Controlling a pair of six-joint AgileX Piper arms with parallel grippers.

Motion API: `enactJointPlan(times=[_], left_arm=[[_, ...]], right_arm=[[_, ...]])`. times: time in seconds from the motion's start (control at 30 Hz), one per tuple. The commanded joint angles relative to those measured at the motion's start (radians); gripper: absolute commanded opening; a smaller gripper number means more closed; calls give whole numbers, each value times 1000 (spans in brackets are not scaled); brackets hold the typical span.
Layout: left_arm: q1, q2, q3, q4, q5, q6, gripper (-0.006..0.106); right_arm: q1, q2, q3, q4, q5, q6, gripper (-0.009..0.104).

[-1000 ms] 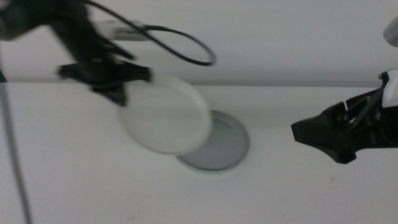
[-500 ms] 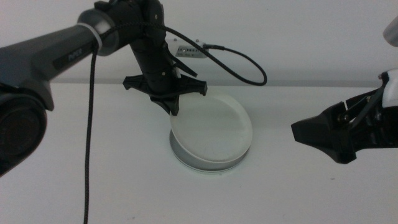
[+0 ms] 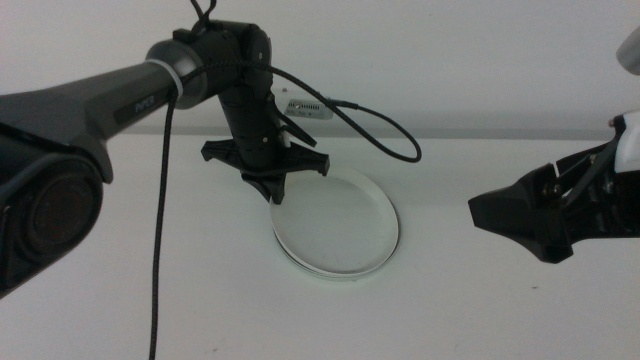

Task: Stack the three bowls on top of each other.

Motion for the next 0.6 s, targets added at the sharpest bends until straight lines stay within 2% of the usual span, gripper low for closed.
enactJointPlan(times=[0.0,0.1,0.37,0.57], left_arm=[[9,11,-3,-2,-3,25,7],[20,14,-3,5,-7,47,22],[47,-30,-7,11,27,125,93],[52,-204,20,21,51,145,94]], right_arm=[[2,-4,4,0,-7,0,93],[2,-4,4,0,-7,0,93],[2,-4,4,0,-7,0,93],[2,-4,4,0,-7,0,93]])
